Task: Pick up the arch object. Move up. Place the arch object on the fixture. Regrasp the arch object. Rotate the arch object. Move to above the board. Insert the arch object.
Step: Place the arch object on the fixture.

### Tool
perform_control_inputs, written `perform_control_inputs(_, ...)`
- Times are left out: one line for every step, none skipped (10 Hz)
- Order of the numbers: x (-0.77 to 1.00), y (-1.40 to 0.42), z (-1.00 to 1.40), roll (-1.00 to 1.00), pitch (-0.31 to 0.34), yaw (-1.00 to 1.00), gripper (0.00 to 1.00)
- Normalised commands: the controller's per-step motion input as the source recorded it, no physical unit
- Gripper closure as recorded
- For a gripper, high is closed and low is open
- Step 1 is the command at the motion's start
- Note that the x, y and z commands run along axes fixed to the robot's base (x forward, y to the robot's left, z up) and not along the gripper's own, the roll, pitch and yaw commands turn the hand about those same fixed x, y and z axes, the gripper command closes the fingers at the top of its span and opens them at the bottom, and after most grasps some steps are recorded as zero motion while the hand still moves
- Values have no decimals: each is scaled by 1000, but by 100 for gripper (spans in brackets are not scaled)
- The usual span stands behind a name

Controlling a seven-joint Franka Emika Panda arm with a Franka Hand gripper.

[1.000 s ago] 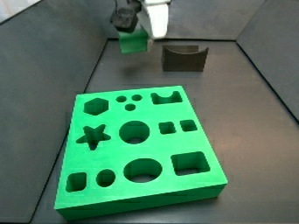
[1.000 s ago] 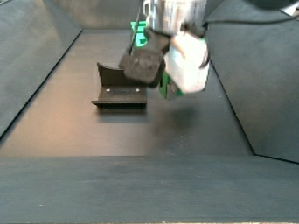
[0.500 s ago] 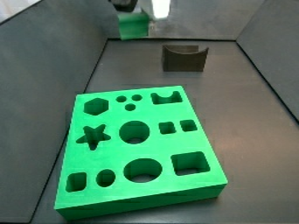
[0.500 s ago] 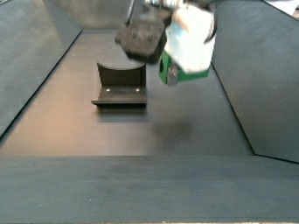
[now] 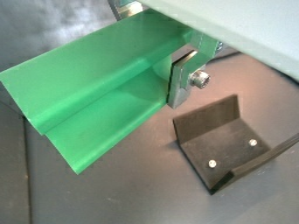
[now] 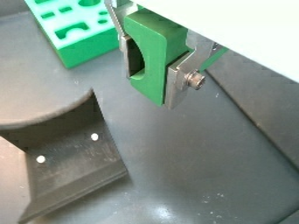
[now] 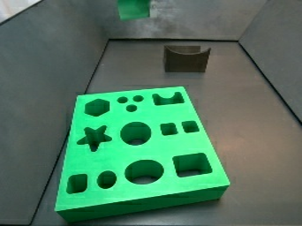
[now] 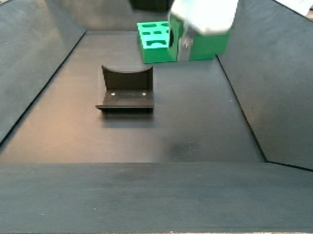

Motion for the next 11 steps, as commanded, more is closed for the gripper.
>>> perform_control_inputs(-11,12,495,19,56,-15,100)
perform_control_inputs(-5,13,381,19,63,-16,100)
perform_control_inputs(1000,-736,276,13,42,1000,100)
perform_control_inputs(1000,-733,190,13,45,1000,100)
perform_control_inputs(962,-559,115,16,58,1000,100)
perform_control_inputs(818,-239,69,19,69,1000,100)
perform_control_inputs(722,-107,33,20,76,1000,100)
perform_control_inputs(605,-65,13,21,87,1000,100)
perform_control_inputs(510,-44,17,23,96,1000,100)
perform_control_inputs(446,-34,17,25,104,1000,100)
perform_control_inputs(322,-21,10,29,120,1000,100)
